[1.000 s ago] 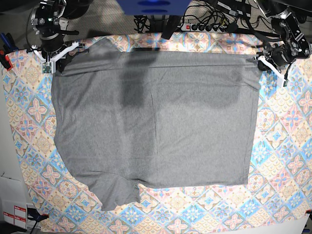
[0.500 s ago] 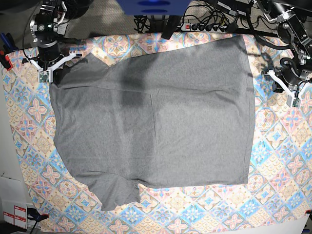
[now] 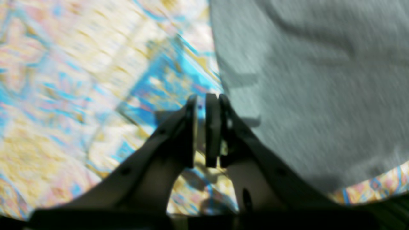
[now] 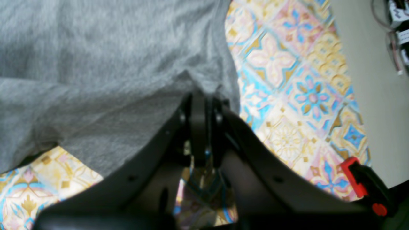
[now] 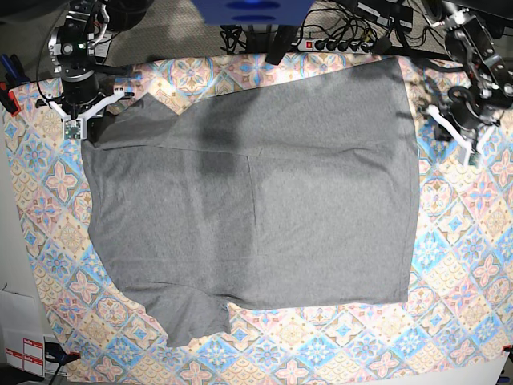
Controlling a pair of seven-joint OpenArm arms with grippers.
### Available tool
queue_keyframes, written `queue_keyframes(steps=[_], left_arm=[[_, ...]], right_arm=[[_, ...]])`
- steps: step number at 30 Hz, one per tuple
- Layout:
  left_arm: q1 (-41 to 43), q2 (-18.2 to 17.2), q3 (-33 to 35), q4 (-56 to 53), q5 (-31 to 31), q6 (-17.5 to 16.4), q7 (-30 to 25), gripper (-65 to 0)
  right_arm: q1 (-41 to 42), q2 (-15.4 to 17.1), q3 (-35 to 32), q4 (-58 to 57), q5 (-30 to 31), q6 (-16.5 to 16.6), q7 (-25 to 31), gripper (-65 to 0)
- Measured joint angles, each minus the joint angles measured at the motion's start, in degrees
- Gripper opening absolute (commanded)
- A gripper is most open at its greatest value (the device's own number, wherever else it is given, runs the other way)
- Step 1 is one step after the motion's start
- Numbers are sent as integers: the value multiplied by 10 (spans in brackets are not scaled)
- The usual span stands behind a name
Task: Fold the T-shirt properly
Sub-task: 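Lay the shirt back down and open both grippers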
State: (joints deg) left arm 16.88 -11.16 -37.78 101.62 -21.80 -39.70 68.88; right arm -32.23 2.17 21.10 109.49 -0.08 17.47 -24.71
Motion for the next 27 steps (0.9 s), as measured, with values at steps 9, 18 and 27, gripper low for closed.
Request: queue_keyframes(steps=[9,18,27], left_arm=[[104,51,37,4,-6,-2,-101,-357],[114,53,33,-114,-22,-2,-139,-347],[78,48,31,-177,-49,-13,-174,-347]], right_arm=[[0,-1,0,0,-61,2,2,-643],[0,-2,-12,0,-76,3,2,-643],[-7,-1,-12,-1,-77,3,3,-643]])
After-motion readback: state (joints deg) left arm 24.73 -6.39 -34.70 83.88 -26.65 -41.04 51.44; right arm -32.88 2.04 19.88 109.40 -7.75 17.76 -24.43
